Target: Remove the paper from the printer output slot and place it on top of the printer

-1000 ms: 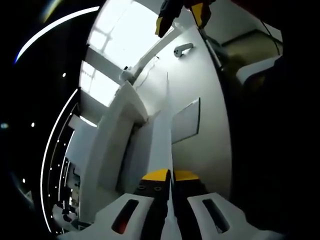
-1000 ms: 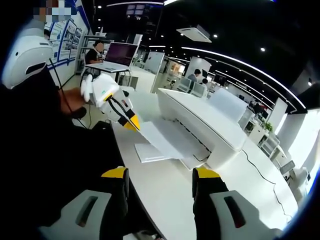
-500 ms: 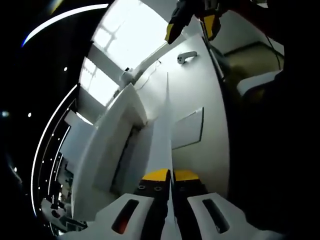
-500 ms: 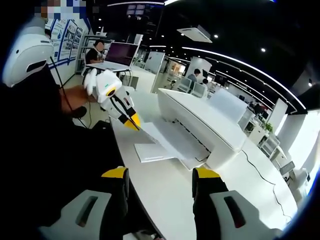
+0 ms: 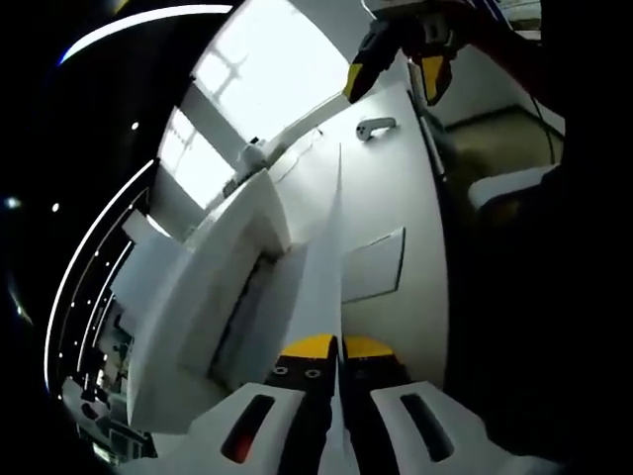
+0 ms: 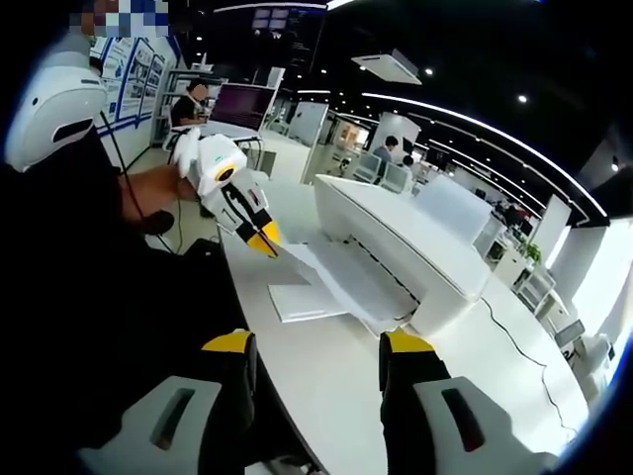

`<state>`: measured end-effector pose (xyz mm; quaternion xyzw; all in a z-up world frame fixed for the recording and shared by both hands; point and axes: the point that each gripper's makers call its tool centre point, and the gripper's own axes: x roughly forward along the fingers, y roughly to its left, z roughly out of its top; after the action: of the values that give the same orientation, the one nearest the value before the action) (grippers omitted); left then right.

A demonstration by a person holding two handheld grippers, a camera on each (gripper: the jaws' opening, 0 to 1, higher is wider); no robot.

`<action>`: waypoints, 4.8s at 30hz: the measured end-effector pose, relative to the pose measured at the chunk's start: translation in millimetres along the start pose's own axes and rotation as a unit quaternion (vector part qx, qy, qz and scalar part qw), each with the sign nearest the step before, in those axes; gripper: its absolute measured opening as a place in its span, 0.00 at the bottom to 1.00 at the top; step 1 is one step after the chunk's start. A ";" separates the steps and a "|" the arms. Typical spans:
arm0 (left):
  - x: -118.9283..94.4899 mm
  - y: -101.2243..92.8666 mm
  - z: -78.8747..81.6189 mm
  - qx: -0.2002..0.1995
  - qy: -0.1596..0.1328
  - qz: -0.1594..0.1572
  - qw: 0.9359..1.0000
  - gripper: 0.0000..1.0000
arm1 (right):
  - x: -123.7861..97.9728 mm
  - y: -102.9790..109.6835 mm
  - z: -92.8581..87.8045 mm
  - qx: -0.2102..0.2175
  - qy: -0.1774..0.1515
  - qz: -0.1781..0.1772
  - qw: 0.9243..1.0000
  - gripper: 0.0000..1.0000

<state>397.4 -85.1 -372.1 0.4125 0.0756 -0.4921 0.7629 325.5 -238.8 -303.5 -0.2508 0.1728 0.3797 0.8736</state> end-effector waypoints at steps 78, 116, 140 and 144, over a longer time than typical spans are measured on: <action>-6.1 14.9 6.1 -0.034 -0.021 -0.020 0.999 0.06 | -1.3 0.4 0.9 -0.005 0.001 0.005 1.000 0.42; -10.2 23.0 8.1 -0.063 -0.034 -0.022 0.997 0.06 | -2.3 2.0 -1.5 -0.006 0.003 0.004 1.000 0.42; -13.2 25.2 18.1 -0.057 -0.035 -0.018 0.998 0.06 | -3.0 1.6 -2.4 -0.004 0.004 0.003 1.000 0.42; -12.5 26.4 18.8 -0.054 -0.032 -0.020 0.998 0.06 | -2.3 1.3 -3.0 -0.003 0.004 0.003 1.000 0.42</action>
<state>407.1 -85.1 -338.8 0.3531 0.0861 -0.5151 0.7763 322.7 -241.1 -305.2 -0.2545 0.1762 0.3817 0.8709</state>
